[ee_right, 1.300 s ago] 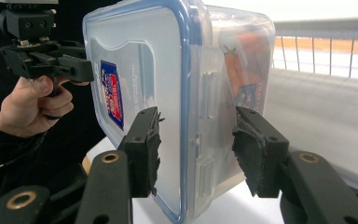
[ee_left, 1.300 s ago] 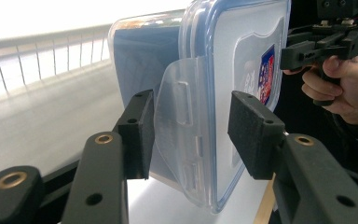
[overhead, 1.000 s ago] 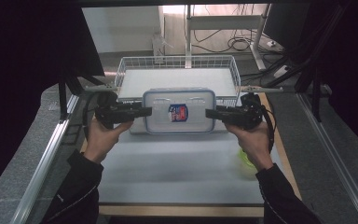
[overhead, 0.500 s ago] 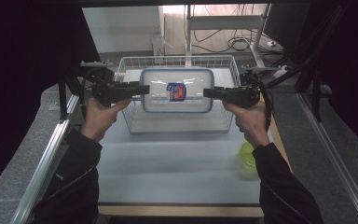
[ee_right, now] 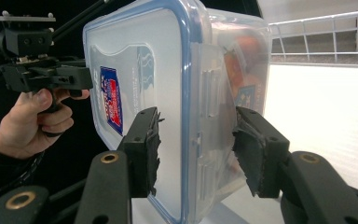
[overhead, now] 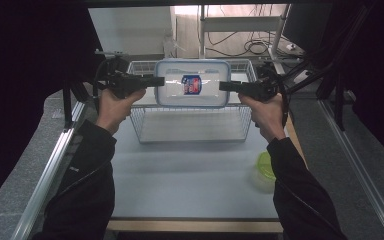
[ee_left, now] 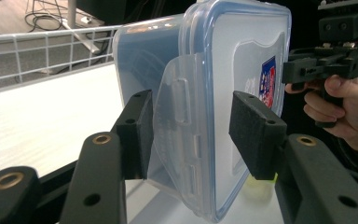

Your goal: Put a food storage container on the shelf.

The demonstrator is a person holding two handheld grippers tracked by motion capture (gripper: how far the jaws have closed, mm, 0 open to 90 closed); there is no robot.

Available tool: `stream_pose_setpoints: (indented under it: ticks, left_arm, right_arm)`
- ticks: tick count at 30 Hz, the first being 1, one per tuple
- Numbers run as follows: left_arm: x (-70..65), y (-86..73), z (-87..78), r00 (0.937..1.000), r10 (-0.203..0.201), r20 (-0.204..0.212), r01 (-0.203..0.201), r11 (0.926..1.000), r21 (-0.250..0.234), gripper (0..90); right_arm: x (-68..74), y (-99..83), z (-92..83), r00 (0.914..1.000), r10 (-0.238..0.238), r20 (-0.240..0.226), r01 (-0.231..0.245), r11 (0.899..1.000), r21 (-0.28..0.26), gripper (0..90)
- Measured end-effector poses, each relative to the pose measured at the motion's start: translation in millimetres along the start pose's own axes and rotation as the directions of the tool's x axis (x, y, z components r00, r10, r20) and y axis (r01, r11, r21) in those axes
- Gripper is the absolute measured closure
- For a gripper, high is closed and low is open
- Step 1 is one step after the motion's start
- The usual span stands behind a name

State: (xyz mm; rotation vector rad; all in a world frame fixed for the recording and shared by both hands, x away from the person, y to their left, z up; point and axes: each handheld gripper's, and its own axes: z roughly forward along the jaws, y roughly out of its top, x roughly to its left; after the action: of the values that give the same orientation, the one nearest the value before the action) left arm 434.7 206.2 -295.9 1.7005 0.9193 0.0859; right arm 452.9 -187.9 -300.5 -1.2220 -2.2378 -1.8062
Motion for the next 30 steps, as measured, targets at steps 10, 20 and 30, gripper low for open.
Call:
stream_pose_setpoints:
  ticks: [10,20,30]
  left_arm:
    - [16.6,2.9,9.2,0.9987,-0.050,-0.013,0.050,0.9988,0.001,50.1]
    - [21.7,-4.9,17.6,0.9996,-0.015,-0.023,0.014,0.9997,-0.019,49.6]
    - [19.0,-7.4,22.4,0.9971,0.030,-0.069,-0.033,0.9988,-0.036,45.3]
  right_arm:
    - [-12.2,12.4,13.8,0.9995,0.029,0.009,-0.029,1.000,0.006,52.1]
    - [-24.5,10.4,19.7,0.9995,0.032,0.009,-0.032,0.999,0.008,51.5]
    - [-25.0,9.1,21.7,0.9988,-0.009,0.048,0.010,1.000,-0.008,49.3]
